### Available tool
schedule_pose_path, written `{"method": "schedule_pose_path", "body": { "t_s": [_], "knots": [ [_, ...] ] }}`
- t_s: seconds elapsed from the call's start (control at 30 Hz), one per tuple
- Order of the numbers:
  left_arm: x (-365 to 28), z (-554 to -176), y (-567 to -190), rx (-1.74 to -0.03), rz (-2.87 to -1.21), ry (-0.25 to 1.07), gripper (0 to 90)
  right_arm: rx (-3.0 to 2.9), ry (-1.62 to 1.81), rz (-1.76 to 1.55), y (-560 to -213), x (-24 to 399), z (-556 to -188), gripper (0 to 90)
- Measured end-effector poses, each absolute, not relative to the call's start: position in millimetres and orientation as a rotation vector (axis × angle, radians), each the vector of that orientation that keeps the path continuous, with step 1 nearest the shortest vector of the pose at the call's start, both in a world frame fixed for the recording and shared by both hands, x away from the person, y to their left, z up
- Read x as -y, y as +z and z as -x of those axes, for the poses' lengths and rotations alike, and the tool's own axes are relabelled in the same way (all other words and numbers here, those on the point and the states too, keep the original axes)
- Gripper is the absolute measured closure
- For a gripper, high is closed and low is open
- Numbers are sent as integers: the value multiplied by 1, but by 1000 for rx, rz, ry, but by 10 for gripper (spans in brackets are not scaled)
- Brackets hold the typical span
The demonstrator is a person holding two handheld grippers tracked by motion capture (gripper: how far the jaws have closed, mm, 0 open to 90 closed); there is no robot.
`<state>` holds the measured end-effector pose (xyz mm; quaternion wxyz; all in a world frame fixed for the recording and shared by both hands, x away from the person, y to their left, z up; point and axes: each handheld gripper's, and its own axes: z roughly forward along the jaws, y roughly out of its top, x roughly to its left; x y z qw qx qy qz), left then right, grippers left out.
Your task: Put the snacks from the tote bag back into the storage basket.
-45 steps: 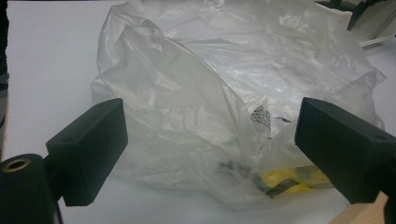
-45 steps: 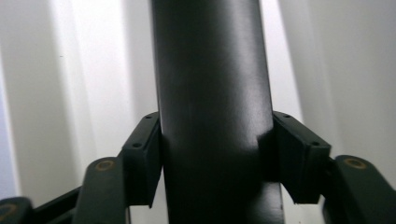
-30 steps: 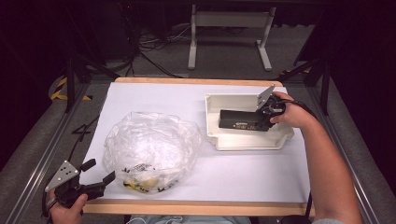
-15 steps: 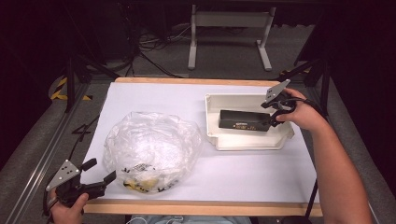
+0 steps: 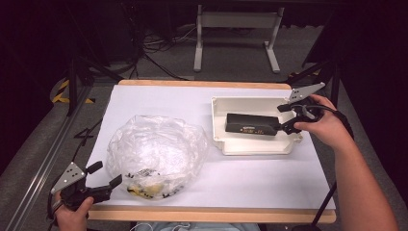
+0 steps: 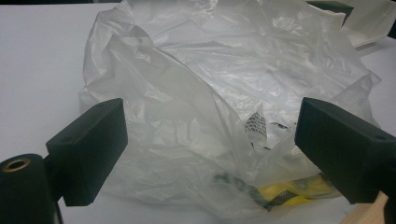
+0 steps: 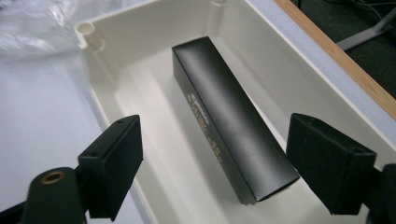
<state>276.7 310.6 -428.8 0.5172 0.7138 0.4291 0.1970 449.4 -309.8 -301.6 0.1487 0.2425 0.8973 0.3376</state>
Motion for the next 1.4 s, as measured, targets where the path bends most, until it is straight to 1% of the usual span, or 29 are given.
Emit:
{"method": "schedule_pose_path", "body": {
  "t_s": [0.03, 0.3, 0.5, 0.63, 0.7, 0.9, 1.07, 1.23, 1.4],
  "knots": [
    [-310, -277, -429, -1027, -1715, 471, 103, -2580, 971, -697, -302, 310, -449, 195],
    [-306, -283, -428, -1011, -1723, 460, 103, -2484, 1119, -802, -296, 307, -411, 195],
    [-306, -283, -428, -1009, -1724, 457, 103, -2397, 1176, -798, -301, 298, -385, 201],
    [-306, -283, -428, -1013, -1722, 457, 103, -2371, 1199, -820, -306, 293, -375, 202],
    [-306, -283, -429, -1014, -1721, 456, 103, -2375, 1214, -800, -312, 286, -365, 197],
    [-305, -282, -428, -1009, -1723, 457, 103, -2367, 1239, -741, -322, 272, -352, 197],
    [-305, -282, -429, -1009, -1725, 455, 103, -2340, 1270, -715, -338, 262, -341, 196],
    [-306, -283, -429, -1010, -1723, 454, 103, -2294, 1353, -725, -356, 263, -335, 196],
    [-305, -282, -428, -1001, -1730, 452, 103, -2289, 1335, -769, -375, 267, -336, 186]
  ]
}}
